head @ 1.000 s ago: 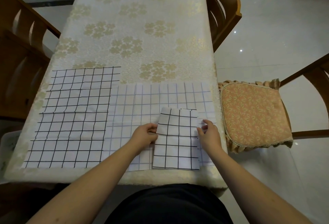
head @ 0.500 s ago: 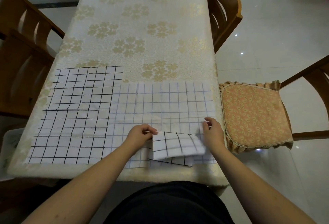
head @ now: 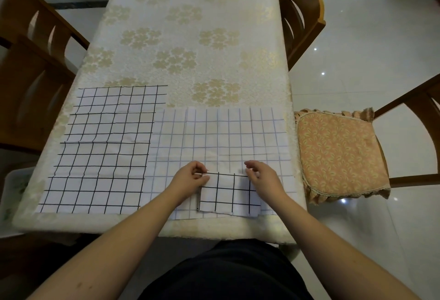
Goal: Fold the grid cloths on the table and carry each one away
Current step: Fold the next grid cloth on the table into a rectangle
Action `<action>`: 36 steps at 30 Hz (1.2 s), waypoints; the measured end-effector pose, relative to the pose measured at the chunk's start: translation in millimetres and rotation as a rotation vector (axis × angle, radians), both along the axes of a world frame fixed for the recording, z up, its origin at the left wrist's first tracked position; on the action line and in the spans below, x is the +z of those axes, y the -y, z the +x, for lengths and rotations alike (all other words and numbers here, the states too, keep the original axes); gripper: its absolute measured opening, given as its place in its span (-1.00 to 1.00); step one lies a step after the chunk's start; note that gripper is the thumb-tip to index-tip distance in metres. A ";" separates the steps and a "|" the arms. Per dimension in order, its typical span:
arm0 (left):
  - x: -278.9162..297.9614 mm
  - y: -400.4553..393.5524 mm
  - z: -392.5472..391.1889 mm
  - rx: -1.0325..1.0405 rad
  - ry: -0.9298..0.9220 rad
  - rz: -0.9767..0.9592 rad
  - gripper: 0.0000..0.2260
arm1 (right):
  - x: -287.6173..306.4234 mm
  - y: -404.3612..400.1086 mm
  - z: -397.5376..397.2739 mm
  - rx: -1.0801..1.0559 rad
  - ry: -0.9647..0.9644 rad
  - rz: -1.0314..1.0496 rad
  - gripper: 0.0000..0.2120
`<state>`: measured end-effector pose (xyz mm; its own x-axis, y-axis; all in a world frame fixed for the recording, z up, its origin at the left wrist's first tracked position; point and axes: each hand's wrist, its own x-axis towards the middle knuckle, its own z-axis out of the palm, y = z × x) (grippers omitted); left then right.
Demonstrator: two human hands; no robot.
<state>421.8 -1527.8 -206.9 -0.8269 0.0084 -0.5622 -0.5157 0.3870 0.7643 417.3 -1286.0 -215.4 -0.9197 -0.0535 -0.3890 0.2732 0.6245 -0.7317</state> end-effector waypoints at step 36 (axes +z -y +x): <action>-64.3 -0.1 34.4 -0.758 -0.391 -0.865 -0.33 | -63.4 4.9 26.7 0.507 -0.231 0.653 -0.36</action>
